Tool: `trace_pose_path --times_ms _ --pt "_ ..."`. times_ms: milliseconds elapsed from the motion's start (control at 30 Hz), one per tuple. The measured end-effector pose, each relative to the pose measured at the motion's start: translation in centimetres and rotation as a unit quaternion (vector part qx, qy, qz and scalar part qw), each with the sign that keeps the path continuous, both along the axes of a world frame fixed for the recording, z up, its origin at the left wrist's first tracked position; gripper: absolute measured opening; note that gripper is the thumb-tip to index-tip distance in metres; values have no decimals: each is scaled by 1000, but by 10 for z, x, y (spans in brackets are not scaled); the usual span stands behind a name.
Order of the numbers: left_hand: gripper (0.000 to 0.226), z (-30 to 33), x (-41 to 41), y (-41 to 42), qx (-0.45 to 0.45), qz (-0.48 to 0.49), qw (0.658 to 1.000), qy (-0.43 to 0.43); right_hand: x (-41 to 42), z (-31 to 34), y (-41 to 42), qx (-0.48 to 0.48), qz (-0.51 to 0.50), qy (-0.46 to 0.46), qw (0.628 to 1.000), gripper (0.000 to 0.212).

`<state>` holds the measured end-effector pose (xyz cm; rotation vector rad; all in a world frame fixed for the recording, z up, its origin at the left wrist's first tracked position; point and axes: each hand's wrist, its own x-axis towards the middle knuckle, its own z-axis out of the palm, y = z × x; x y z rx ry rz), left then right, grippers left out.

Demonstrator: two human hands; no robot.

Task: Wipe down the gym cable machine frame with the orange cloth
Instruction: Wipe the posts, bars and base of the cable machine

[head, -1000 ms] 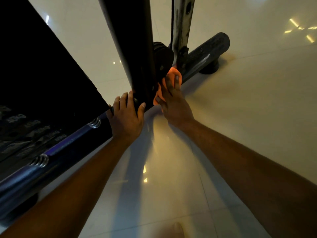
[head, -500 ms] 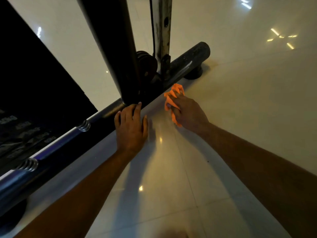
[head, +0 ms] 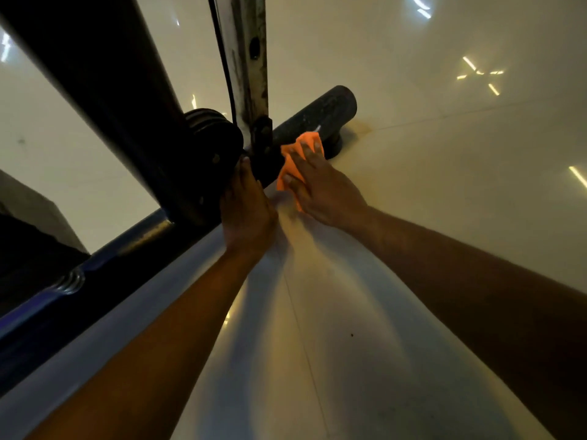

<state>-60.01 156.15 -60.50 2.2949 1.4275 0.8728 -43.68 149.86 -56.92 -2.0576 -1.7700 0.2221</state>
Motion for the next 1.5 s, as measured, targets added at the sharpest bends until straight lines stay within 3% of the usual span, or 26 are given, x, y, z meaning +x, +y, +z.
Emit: trace_pose_path --times_ms 133,267,433,600,733,900,1133,1200,1300,1433,1500 --pt "85 -6 -2 -1 -11 -1 999 36 5 -24 29 6 -9 -82 997 80" --pt "83 -11 -11 1 53 -32 995 78 10 -46 40 50 -16 -155 986 81" --pt "57 -19 -9 12 80 -36 992 88 15 -53 46 74 -35 -154 985 85" --pt "65 -6 -11 17 6 -45 998 50 -11 -49 47 107 -104 -99 984 84" --pt "58 3 -2 20 7 -31 999 20 17 -54 53 103 -49 -135 984 96" --pt "56 0 -6 25 -31 -61 998 -6 10 -63 58 123 -57 -123 983 94" --pt "78 -5 -10 21 -25 -22 998 55 44 -73 58 138 26 -168 976 88" --pt "75 -2 -8 22 -17 -31 998 57 46 -75 57 136 12 -176 975 88" --pt "60 8 1 14 -10 -9 999 53 29 -71 59 143 -6 -106 984 90" --pt "61 24 12 4 -39 9 994 98 71 -70 55 115 88 -166 975 97" --pt "64 31 17 -1 -66 12 991 113 84 -60 52 102 81 -154 980 90"
